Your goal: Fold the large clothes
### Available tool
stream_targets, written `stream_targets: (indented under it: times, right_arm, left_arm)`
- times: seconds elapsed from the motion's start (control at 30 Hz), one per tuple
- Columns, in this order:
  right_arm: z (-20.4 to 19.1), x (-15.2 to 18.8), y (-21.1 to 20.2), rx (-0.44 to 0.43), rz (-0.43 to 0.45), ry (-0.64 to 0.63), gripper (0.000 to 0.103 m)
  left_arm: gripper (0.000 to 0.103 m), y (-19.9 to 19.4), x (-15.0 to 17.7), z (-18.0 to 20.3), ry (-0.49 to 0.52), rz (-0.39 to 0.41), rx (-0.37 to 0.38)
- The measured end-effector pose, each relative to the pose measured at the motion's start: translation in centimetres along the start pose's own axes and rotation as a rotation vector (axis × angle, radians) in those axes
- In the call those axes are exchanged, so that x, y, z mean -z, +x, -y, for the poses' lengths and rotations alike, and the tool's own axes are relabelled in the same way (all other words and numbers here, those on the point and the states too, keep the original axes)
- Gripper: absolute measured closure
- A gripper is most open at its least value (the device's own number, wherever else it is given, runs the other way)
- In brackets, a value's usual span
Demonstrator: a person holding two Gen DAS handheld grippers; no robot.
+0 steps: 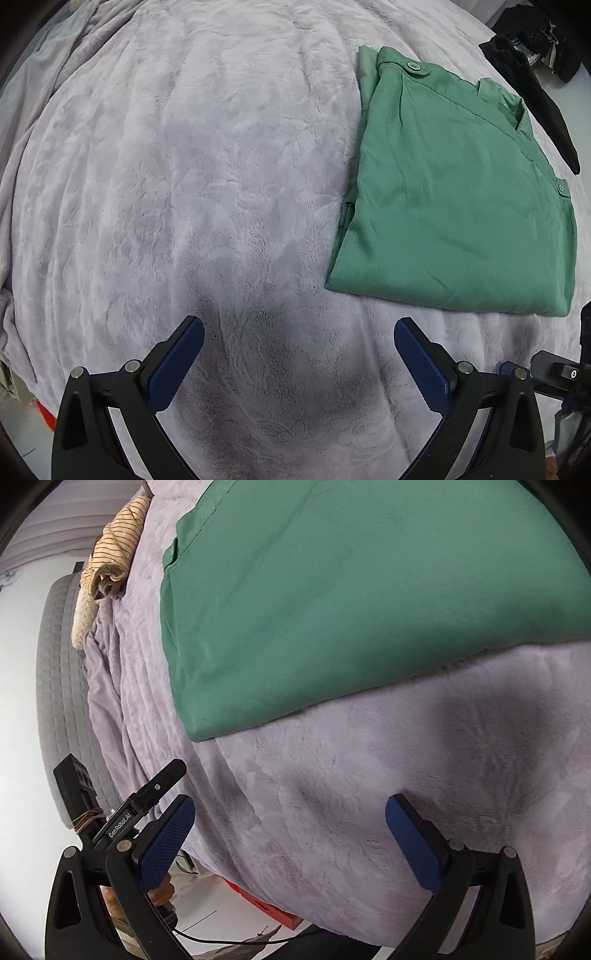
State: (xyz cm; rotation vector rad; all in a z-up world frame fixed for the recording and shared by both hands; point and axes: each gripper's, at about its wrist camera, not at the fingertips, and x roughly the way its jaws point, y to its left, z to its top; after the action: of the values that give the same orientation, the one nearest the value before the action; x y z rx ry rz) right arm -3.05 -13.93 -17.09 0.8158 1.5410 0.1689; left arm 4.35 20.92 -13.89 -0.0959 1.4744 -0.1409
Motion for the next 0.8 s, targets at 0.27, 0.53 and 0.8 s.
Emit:
stream_targets:
  times: [0.27,0.53,0.8]
  right_arm:
    - [-1.4,-1.2,2.1,-0.109,0.019,-0.017,0.0]
    - [0.0,-2.8,2.6,-0.227,0.074,0.071,0.0]
    - [0.0,-5.0,4.2,-0.358,0.115,0.19,0.002]
  left_arm:
    - [0.0,1.2,-1.3,-0.2,0.026,-0.002,0.016]
    - [0.0,1.8,-3.2,0.8,-0.015,-0.004,0.099]
    - [0.0,2.4,-5.9,-1.8,-0.086,-0.02,0.233]
